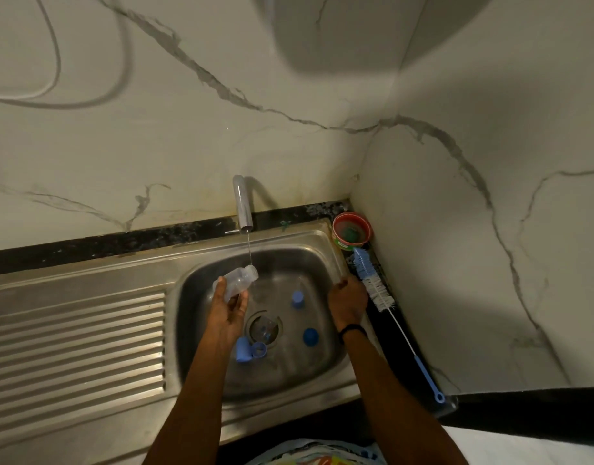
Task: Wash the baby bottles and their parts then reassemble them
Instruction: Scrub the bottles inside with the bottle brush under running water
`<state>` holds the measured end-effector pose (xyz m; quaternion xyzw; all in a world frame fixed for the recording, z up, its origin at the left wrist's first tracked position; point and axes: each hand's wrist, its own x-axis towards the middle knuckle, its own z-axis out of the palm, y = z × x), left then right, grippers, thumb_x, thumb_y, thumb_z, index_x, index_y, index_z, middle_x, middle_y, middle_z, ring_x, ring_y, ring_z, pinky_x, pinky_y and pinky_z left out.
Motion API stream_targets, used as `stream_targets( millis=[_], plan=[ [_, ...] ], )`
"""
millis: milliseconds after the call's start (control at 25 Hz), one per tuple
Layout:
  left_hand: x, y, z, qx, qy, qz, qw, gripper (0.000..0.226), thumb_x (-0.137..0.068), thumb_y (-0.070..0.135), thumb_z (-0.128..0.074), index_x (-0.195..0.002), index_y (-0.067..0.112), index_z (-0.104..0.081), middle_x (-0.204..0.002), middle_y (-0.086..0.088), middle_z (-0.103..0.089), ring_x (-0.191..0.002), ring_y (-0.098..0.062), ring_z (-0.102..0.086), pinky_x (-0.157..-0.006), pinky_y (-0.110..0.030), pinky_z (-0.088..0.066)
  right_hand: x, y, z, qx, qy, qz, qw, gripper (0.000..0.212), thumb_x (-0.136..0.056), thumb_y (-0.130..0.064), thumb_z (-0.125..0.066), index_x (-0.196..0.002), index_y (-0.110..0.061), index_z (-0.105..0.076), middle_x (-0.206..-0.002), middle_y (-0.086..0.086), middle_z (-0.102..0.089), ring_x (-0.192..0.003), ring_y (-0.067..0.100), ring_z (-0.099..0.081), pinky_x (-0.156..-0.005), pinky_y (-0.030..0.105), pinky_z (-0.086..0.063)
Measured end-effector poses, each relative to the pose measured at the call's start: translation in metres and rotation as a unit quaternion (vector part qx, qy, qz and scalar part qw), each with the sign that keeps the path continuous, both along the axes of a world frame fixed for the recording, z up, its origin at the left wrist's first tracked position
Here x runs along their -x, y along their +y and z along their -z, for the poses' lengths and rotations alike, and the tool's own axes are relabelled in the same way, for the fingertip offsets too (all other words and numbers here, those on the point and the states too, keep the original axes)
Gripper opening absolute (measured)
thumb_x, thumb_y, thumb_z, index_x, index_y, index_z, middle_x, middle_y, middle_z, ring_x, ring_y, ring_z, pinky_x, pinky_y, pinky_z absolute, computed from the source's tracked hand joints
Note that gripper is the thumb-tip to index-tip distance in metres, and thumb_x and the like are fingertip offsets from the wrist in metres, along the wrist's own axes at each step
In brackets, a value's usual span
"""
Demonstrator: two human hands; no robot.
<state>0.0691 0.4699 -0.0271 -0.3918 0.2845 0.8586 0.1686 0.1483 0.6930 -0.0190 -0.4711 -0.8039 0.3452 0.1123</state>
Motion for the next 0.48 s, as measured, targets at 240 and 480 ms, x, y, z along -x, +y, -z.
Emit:
stream_targets(
  millis=[240, 480],
  plan=[
    [0.001, 0.001, 0.002, -0.027, -0.002, 0.004, 1.000, 0.035, -0.090, 0.033, -0.074, -0.112, 0.010, -0.061, -0.122, -0.020, -0.064, -0.115, -0.029, -0.065, -0.093, -0.036, -0.057, -0.029, 0.018, 0.016, -0.109, -0.154, 0.059, 0.980, 0.062, -0.083, -0.012, -0.063, -0.142, -0.008, -0.042, -0.142, 0.025, -0.043, -0.127, 0.042, -0.040, -0.103, 0.048, -0.035],
    [0.002, -0.005, 0.011, -0.051, -0.019, -0.009, 0.998, 0.055, -0.086, 0.035, -0.076, -0.129, 0.007, -0.057, -0.125, -0.021, -0.063, -0.114, -0.028, -0.066, -0.092, -0.035, -0.059, -0.044, 0.026, 0.030, -0.114, -0.265, 0.101, 0.952, 0.070, -0.084, -0.025, -0.067, -0.144, -0.007, -0.034, -0.142, 0.023, -0.040, -0.125, 0.042, -0.042, -0.102, 0.050, -0.038]
  ],
)
